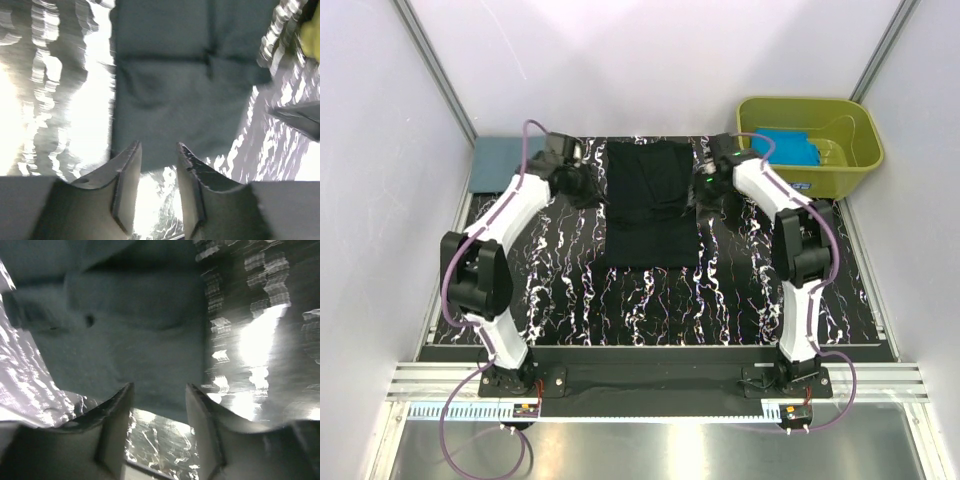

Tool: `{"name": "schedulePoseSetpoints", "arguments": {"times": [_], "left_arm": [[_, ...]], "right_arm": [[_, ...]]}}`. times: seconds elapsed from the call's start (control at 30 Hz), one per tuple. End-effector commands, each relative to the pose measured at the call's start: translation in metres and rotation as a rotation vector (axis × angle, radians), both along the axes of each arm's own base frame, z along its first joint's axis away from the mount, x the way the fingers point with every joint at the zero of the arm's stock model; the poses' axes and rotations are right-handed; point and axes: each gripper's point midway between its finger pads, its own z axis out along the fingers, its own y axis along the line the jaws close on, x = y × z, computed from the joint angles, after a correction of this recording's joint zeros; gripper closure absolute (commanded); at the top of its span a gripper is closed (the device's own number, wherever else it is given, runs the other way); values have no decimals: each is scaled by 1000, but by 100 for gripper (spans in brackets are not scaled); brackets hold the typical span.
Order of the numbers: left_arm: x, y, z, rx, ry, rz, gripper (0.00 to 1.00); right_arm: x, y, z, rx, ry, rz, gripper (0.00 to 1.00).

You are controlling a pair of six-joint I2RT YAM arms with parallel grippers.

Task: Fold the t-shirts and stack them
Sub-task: Fold the tshirt

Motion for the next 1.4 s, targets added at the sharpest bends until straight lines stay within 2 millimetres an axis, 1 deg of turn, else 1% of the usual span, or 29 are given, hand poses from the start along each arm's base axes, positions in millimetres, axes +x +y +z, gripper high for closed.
{"name": "schedulePoseSetpoints", "arguments": {"times": [0.0, 0.1, 0.27, 0.33, 0.37, 0.43, 0.5, 0.67, 0.7, 0.73, 0.77, 0.8, 0.83, 0.87, 0.9, 0.93, 0.97, 1.0, 1.03, 1.07, 1.1, 1.13, 1.17, 1.2, 1.23, 1.27, 1.3, 1.33, 1.37], "left_arm": [[-21, -38, -25, 8, -16, -103, 67], [-22, -49, -50, 9, 13, -118, 74], [-11, -54, -80, 25, 70, -109, 78], [-3, -55, -82, 31, 63, -105, 78], [1, -55, -91, 42, 76, -103, 77], [13, -58, -88, 38, 60, -102, 76], [18, -59, -98, 57, 79, -107, 75], [57, -60, -86, 98, 8, -95, 72], [63, -55, -87, 109, 9, -91, 68], [83, -57, -68, 104, -42, -78, 68], [87, -54, -81, 116, -10, -78, 67], [97, -47, -77, 120, -21, -65, 66], [117, -41, -57, 138, -80, -28, 66], [124, -36, -55, 146, -86, -7, 66], [132, -27, -42, 149, -116, 20, 65], [140, -21, -17, 156, -173, 54, 63], [141, -19, -6, 158, -197, 63, 60], [140, -19, 5, 162, -219, 64, 59], [135, -16, 4, 175, -213, 60, 58], [127, -17, 18, 169, -229, 59, 57], [119, -18, 19, 166, -222, 57, 56], [103, -18, 11, 157, -187, 52, 56], [98, -23, 8, 134, -189, 35, 56], [79, -31, -14, 112, -126, -7, 57], [71, -36, -14, 98, -121, -36, 57], [62, -41, -20, 94, -104, -64, 58], [43, -44, -36, 109, -59, -95, 58], [33, -45, -29, 117, -75, -121, 58], [22, -46, -29, 127, -73, -136, 55]], "right_arm": [[-17, 51, -2, -111, -111, 73, 50], [-12, 73, -16, -152, -167, 77, 70], [3, 81, -37, -192, -188, 70, 73], [8, 82, -46, -204, -191, 78, 73], [11, 82, -47, -209, -200, 79, 74], [18, 80, -49, -227, -221, 73, 74], [28, 80, -45, -238, -254, 68, 74], [58, 74, -33, -282, -330, 43, 72], [75, 70, -22, -268, -360, 17, 70], [82, 67, -30, -268, -352, 10, 70], [89, 66, -29, -251, -350, 6, 69], [109, 62, -11, -233, -400, -18, 68], [119, 58, -19, -239, -399, -25, 67], [139, 62, 12, -204, -468, -44, 67], [149, 60, 21, -192, -490, -42, 65], [154, 62, 17, -184, -487, -28, 64], [153, 61, 24, -181, -477, -17, 62], [158, 65, 50, -151, -522, -17, 61], [156, 63, 63, -142, -530, -22, 58], [151, 61, 70, -144, -526, -21, 57], [140, 57, 59, -154, -477, -26, 57], [133, 55, 78, -143, -491, -36, 55], [124, 57, 79, -117, -470, -21, 54], [111, 56, 63, -122, -413, -6, 52], [100, 57, 78, -93, -416, 6, 51], [91, 57, 76, -87, -392, 15, 48], [73, 52, 56, -104, -331, 44, 46], [61, 51, 70, -86, -341, 67, 43], [41, 44, 47, -108, -276, 100, 36]]}}
